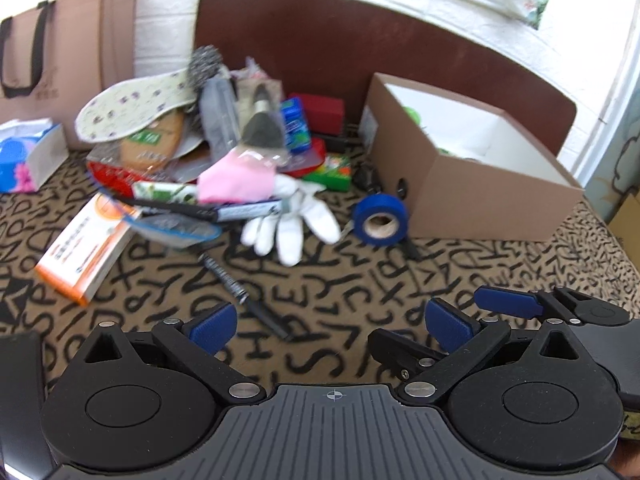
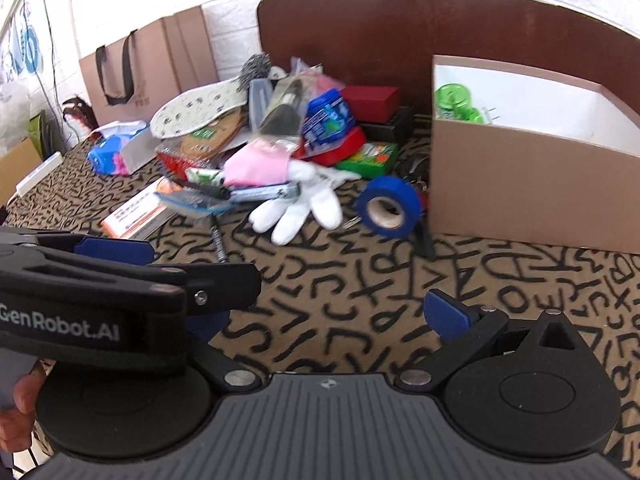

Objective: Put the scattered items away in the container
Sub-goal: 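Withdraw both tools from the box back toward the pile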

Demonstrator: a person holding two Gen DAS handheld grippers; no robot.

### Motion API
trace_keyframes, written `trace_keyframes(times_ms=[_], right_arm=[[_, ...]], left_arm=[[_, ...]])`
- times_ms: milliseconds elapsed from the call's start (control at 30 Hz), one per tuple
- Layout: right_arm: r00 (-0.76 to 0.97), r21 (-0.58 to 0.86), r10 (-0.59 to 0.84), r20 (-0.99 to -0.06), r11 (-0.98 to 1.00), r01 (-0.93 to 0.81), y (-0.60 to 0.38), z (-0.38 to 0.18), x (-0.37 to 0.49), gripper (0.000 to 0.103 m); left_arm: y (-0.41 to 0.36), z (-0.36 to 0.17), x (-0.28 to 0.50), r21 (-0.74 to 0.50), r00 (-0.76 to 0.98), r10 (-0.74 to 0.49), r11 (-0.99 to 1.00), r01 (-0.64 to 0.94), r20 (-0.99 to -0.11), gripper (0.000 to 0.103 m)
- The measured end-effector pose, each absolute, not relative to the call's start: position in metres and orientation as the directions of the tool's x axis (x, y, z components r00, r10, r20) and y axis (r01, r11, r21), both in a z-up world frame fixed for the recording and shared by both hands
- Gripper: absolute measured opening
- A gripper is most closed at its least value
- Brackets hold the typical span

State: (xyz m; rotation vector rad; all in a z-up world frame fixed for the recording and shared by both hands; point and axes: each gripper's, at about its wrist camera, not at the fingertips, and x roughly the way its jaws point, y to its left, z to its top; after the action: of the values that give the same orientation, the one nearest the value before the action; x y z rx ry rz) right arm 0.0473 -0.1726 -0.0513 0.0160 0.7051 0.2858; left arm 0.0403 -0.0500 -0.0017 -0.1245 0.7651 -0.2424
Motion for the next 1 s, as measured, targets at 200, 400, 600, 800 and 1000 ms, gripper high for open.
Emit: trace_keyframes(times_ms=[200,400,600,800,1000], right_arm=[[0.713,0.107,0.284,-0.641,0.953,-0.283,-0.149,-0.056,0.046,0.103],[0.699,0.128,0.338,-0.631,0.933,-0.335,-0.125,-0.059,0.050,0.103],[0.678,0.087,0.357,-0.642,0.913,-0.398,-0.094,-0.068,0.058,0.102],[0.654,0.069,0.383,-0.652,0.889,-0.452,-0.072,-0.074,0.067,0.099],[0.637,0.068,0.389,-0.666,0.882,-0.467,-0.060,-0.079,0.079,0.098]], left_arm=[[-0.021,-0.010,0.034,-0.217,0.704,-0.242,0.968,0.128,-0.668,0.103],[0.024,-0.019,0.034,-0.245,0.724,-0.214,0.967,0.065,-0.655,0.103],[0.066,-0.025,0.045,-0.230,0.739,-0.158,0.973,0.005,-0.655,0.102],[0.098,-0.034,0.060,-0.222,0.741,-0.129,0.975,-0.029,-0.659,0.101],[0.119,-0.042,0.077,-0.201,0.738,-0.099,0.978,-0.050,-0.667,0.101]])
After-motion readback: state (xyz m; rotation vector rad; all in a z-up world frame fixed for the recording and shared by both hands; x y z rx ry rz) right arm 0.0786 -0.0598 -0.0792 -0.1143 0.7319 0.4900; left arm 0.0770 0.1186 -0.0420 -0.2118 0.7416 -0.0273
